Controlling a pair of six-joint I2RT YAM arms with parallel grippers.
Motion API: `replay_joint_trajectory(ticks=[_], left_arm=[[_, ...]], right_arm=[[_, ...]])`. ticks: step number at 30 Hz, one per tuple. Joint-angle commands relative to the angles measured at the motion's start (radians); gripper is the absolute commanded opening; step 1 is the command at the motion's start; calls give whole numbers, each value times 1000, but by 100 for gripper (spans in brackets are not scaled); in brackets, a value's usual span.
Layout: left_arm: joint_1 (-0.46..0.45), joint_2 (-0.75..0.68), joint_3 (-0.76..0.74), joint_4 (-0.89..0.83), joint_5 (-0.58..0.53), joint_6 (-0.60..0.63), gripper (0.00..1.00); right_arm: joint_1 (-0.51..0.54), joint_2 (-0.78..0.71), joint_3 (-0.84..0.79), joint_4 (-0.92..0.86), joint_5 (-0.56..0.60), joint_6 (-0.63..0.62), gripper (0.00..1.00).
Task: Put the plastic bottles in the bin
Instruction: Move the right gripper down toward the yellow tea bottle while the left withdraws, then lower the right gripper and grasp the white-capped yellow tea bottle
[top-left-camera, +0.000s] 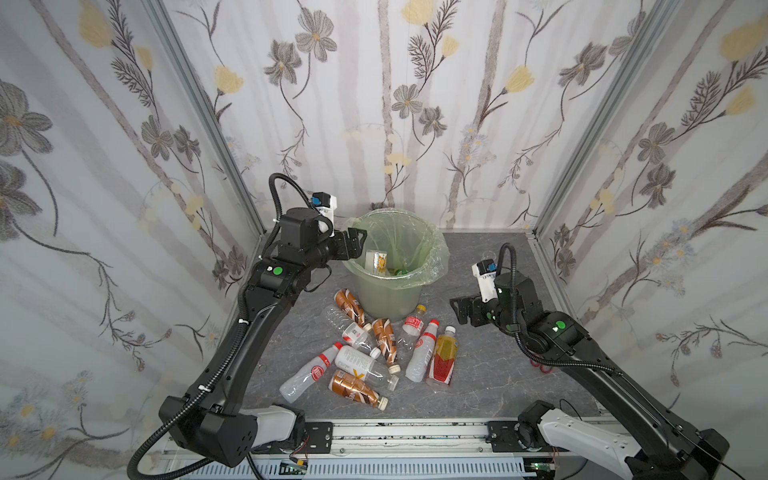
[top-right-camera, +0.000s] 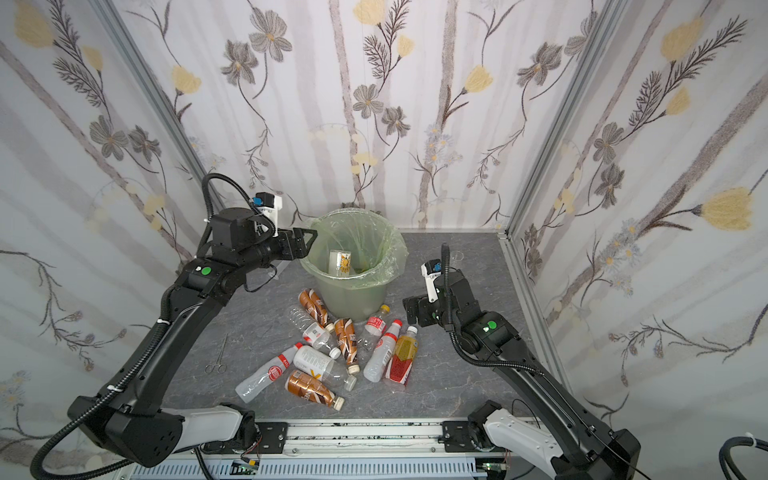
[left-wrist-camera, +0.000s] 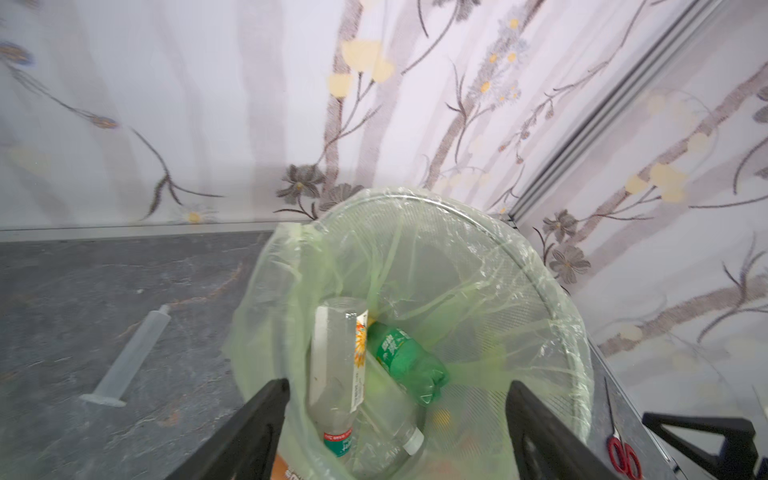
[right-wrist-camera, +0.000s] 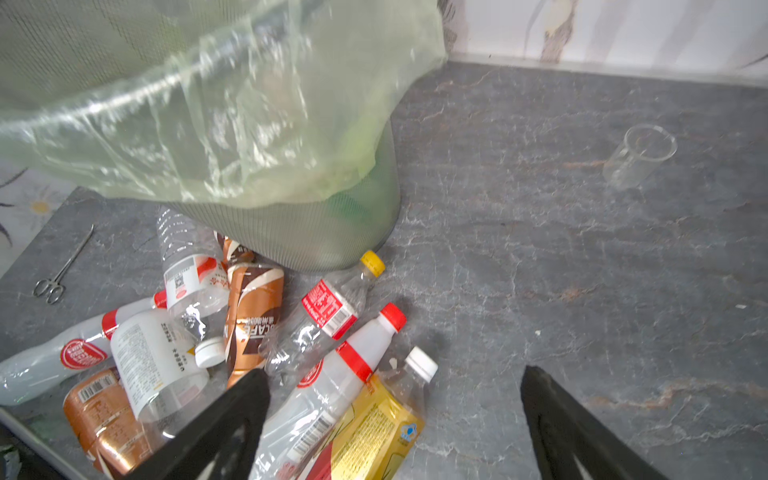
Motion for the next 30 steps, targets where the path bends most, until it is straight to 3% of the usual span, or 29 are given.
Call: replay_joint_trajectory(ticks=[1,7,16,30], left_arm=[[53,-20,-33,8,-95,-15,86],[189,-115,-147,21,-114,-26,89],[302,-163,-367,82,-100,-22,94],[369,-207,-503,126,-83,7,99]], right_arm=[[29,6,-33,-32,15,95,95],[49,26,-103,-60,6,207,95],[88,55,-242,11,-18,374,94],[138,160,-286,106,-59,450,91]])
